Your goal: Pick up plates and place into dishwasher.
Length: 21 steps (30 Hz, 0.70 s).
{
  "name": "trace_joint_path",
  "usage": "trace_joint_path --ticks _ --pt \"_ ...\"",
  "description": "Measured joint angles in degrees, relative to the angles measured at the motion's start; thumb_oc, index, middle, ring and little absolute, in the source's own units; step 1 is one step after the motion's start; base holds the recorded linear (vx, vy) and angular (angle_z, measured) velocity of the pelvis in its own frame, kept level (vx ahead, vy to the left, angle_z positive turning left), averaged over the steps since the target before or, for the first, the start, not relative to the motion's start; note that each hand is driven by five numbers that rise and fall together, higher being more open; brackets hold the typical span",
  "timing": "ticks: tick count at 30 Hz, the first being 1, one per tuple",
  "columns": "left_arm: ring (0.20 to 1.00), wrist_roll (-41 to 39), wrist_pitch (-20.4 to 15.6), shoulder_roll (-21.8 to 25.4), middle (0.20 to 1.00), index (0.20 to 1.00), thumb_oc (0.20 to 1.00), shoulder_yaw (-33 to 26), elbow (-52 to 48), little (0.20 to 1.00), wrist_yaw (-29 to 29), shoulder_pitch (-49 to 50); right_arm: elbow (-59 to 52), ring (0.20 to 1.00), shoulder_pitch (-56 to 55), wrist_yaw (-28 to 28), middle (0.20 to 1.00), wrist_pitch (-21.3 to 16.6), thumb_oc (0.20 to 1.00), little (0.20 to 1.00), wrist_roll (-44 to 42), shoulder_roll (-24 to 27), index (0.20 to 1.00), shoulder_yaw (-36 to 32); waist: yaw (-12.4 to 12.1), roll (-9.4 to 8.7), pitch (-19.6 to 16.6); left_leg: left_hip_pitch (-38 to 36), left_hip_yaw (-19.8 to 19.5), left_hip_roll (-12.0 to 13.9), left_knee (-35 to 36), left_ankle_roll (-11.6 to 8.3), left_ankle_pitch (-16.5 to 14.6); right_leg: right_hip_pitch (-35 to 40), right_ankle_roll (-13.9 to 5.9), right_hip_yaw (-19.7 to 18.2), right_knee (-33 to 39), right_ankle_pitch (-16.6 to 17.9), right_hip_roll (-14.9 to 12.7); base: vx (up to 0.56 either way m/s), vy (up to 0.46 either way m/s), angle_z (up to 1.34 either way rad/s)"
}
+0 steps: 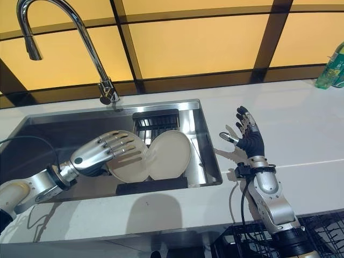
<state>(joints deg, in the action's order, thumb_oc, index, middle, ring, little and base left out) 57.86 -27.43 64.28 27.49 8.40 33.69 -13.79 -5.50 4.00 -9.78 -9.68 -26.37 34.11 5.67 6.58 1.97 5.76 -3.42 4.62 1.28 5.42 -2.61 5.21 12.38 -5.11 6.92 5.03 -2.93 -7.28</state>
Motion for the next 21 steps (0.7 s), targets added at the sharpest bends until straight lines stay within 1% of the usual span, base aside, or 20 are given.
trace_joint_path --ticks 3,15,16,17,18,19,20,21 --pt "1.0 0.2 -0.2 0.3 1.0 1.0 1.0 0.6 -0.1 1.0 -1.0 0.0 0.0 1.0 -0.3 -0.1 1.0 0.0 1.0 1.0 -0.3 0.7 1.0 0.0 0.2 -0.01 0.0 0.0 0.0 0.0 0.0 0.0 0.0 0.0 0.0 0.0 0.0 0.0 0.0 0.04 0.009 0.0" --pt "1.0 2.1 0.1 1.1 1.0 1.0 1.0 0.6 -0.5 1.0 -5.9 0.0 0.1 1.0 -1.7 -0.5 1.0 0.0 1.0 1.0 -1.4 0.7 1.0 0.1 0.2 -0.41 0.3 0.0 0.0 0.0 0.0 0.01 0.0 0.0 -0.02 0.0 0.0 0.0 0.0 0.02 -0.004 0.0" --pt "0.652 2.2 0.3 1.2 0.652 0.652 0.652 0.6 -0.6 0.652 -6.4 0.0 0.1 1.0 -1.8 -0.5 1.0 0.0 1.0 1.0 -1.4 0.7 1.0 0.1 0.2 -0.48 0.3 0.0 0.0 0.0 0.0 0.01 0.0 0.0 -0.02 0.0 0.0 0.0 0.0 0.0 0.0 0.0" --pt "0.539 2.2 0.4 1.4 0.539 0.539 0.539 0.6 -0.6 0.539 -6.8 0.0 0.1 1.0 -2.0 -0.6 1.0 0.0 1.0 1.0 -1.4 0.7 1.0 0.1 0.2 -0.56 0.4 0.0 -0.1 0.0 0.0 0.01 0.0 0.0 -0.02 0.0 0.0 0.0 0.0 0.0 0.0 0.0" --pt "0.501 2.2 0.6 1.7 0.501 0.501 0.501 0.6 -0.7 0.501 -7.3 0.0 0.1 1.0 -2.1 -0.6 1.0 0.0 1.0 1.0 -1.4 0.7 1.0 0.1 0.2 -0.67 0.5 0.0 0.0 0.0 0.0 0.01 0.0 0.0 -0.02 0.0 0.0 0.0 0.0 0.0 0.0 0.0" --pt "0.256 2.2 0.8 2.0 0.256 0.256 0.256 0.5 -0.7 0.256 -7.7 0.0 0.1 1.0 -2.1 -0.6 1.0 0.0 1.0 1.0 -1.4 0.7 1.0 0.1 0.2 -0.76 0.6 0.0 0.0 0.0 0.0 0.01 0.0 0.0 -0.02 0.0 0.0 0.0 0.0 0.0 0.0 0.0" --pt "0.2 2.2 0.8 2.2 0.2 0.2 0.2 0.4 -0.7 0.2 -8.2 0.0 0.1 1.0 -2.1 -0.6 1.0 0.0 1.0 1.0 -1.5 0.7 1.0 0.0 0.2 -0.85 0.7 0.0 -0.1 0.0 0.0 0.01 0.0 0.0 -0.02 0.0 0.0 0.0 0.0 0.0 0.0 0.0" --pt "0.2 2.2 0.9 2.3 0.2 0.2 0.2 0.1 -0.8 0.2 -8.7 0.0 0.1 1.0 -2.1 -0.6 1.0 0.0 1.0 1.0 -1.6 0.7 1.0 0.0 0.1 -0.91 0.8 0.0 -0.1 0.0 0.0 0.01 0.0 0.0 -0.02 0.0 0.0 0.0 0.0 0.0 0.0 0.0"
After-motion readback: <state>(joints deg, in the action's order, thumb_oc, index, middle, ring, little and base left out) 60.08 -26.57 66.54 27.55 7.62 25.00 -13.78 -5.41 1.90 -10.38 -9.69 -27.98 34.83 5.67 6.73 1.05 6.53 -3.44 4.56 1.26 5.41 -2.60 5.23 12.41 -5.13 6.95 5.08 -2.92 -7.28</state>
